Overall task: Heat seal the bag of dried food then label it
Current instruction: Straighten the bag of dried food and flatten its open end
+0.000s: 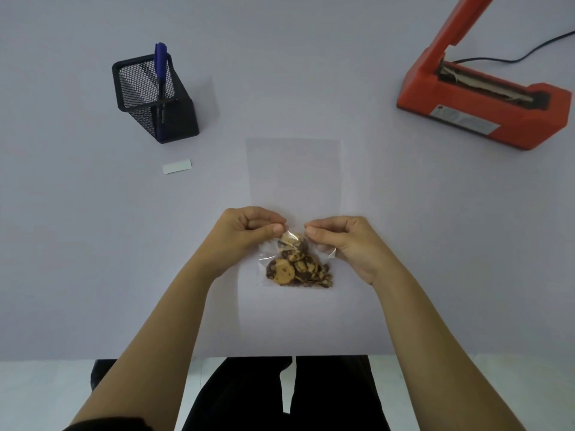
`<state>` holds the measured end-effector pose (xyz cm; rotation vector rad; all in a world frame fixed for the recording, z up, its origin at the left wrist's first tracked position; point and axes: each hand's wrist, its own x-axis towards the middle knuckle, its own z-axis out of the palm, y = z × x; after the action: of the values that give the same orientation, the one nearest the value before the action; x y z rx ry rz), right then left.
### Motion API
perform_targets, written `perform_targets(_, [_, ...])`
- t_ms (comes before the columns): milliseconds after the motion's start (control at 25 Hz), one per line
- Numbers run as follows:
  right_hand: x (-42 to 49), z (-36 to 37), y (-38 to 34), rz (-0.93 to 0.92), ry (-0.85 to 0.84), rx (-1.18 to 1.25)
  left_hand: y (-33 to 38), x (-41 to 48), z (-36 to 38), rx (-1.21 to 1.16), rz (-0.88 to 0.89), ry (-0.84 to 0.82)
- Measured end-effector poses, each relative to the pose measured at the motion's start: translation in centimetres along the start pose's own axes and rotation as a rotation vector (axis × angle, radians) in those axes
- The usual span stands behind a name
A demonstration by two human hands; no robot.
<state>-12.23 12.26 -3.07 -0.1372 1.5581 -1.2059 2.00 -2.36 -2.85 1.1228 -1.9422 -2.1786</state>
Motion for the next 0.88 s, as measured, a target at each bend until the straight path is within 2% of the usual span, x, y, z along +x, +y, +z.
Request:
perform_targets(160, [-0.1,0.0,0.4,-0.129,0.029,-0.035,0.0,-0.1,0.1,-0.02,-0.007,0.011])
perform_targets(360, [0.2,1.0,0.6,-0.278,0.333,-0.422,-0.1,0.0,2.4,0.294,0.074,0.393])
perform_targets(520, [0.5,2.1,0.8,-0.338,0.493,-0.611,-0.2,0.3,3.9,0.369,0.076,0.484])
perform_targets(640, [0.8,2.0,0.8,-0.399,0.594,-0.763,-0.6,0.6,4.2,0.552,0.103,0.582])
perform_targets(760, [0.9,1.9,0.2,-0.59,0.506,-0.948,-0.7,1.2,4.5,0.752,0.233,0.524])
perform_targets(880, [1.3,1.8,-0.5,-0.584,0.386,-1.157,-0.4,1.8,4.3,0.837,0.255,0.414])
